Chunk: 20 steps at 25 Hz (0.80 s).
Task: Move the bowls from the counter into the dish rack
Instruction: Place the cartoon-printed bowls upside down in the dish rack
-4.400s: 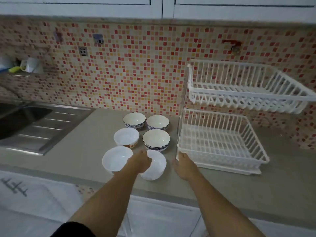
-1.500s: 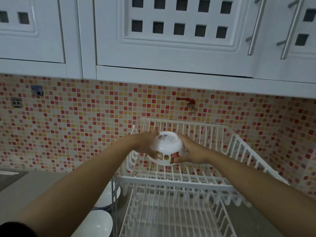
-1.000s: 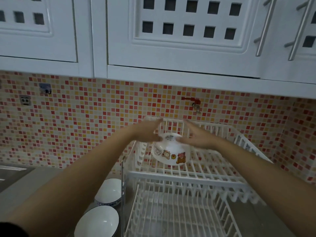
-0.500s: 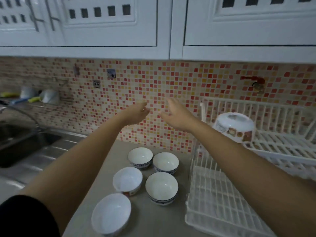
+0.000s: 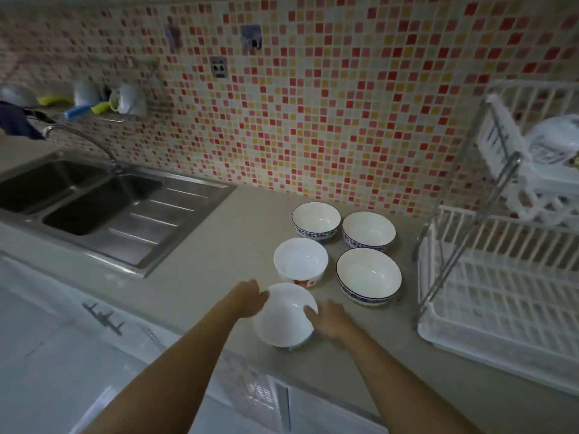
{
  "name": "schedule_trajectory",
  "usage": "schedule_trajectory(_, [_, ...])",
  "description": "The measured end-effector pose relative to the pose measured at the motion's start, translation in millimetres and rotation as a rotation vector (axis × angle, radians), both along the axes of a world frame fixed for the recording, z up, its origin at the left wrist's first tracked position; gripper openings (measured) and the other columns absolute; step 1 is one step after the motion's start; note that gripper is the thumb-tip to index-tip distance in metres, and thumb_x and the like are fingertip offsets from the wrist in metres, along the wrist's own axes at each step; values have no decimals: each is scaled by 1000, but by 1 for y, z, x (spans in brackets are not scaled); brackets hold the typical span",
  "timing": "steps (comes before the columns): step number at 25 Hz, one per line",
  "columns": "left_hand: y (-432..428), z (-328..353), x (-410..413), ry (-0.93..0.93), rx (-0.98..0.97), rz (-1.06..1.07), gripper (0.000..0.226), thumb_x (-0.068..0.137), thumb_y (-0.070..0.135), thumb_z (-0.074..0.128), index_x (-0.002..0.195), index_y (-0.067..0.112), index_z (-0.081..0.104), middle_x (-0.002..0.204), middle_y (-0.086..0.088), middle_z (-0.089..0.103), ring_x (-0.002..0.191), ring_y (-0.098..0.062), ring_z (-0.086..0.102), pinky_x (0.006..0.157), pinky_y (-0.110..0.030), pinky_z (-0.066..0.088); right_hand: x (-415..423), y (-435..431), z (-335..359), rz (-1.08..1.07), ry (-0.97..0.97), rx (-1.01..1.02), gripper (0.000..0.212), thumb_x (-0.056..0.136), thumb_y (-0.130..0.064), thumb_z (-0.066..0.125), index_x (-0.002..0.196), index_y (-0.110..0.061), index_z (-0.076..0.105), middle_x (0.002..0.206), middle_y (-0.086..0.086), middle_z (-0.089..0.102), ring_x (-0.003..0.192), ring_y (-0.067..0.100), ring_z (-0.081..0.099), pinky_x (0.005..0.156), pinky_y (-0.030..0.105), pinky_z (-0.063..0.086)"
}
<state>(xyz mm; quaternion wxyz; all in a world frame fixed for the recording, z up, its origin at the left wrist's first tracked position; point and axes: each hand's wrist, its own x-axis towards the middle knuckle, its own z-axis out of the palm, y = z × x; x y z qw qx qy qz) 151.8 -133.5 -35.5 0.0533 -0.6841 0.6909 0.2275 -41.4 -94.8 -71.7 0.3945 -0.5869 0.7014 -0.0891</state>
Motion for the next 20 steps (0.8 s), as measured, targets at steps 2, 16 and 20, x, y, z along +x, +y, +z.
schedule_trajectory(2, [11, -26, 7, 44, 67, 36, 54, 97, 30, 42, 137, -4, 33, 138, -23, 47, 115, -35, 55, 93, -39, 46, 12, 4, -19, -71, -102, 44, 56, 93, -36, 45, 138, -2, 41, 141, 19, 49, 128, 32, 47, 106, 36, 40])
schedule_trajectory(16, [22, 148, -5, 624, -363, -50, 39, 93, 10, 43, 132, 16, 39, 107, -2, 55, 76, -13, 63, 60, -22, 60, -16, 18, 160, -180, -454, -573, 38, 93, -38, 50, 127, -22, 52, 113, -9, 63, 101, 14, 63, 81, 29, 59])
schedule_trajectory(20, [6, 223, -59, 798, -565, -107, 45, 92, 8, 43, 136, 19, 37, 109, 0, 54, 77, -8, 61, 61, -23, 60, -61, 21, 264, -242, -369, -862, 55, 88, -56, 47, 131, -22, 51, 121, -4, 60, 101, 19, 65, 79, 33, 60])
